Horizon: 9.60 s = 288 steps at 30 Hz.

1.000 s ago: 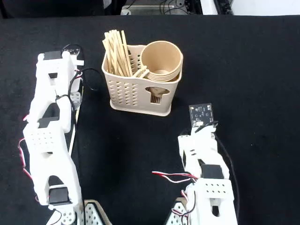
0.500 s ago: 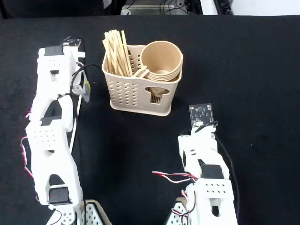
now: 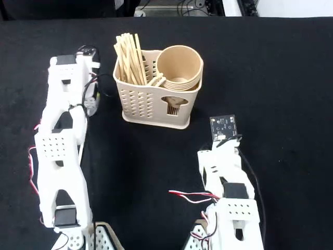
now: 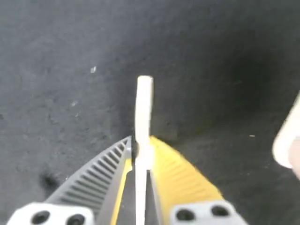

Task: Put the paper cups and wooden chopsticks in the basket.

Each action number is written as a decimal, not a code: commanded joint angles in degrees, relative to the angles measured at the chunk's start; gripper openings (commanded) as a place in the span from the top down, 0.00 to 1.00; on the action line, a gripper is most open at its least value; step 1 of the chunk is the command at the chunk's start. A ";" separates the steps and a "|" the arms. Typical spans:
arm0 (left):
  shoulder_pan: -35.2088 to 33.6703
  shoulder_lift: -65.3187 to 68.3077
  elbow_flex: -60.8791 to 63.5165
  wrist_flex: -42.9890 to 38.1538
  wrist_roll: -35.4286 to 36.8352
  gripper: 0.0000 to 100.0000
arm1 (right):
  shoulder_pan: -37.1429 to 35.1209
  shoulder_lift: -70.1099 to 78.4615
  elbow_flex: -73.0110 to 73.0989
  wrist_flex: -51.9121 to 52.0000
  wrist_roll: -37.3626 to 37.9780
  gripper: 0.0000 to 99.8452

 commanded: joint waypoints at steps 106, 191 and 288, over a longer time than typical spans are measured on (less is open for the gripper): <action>-12.18 -154.73 140.35 -32.18 1.49 0.92 | -0.70 -0.84 -1.89 4.92 0.26 0.96; -0.57 -154.73 140.35 -19.25 -13.36 0.97 | -8.53 -33.45 -0.40 34.02 0.18 0.98; -0.57 -154.73 140.35 -19.16 -13.36 0.97 | -8.53 -33.45 -0.40 34.02 0.26 0.98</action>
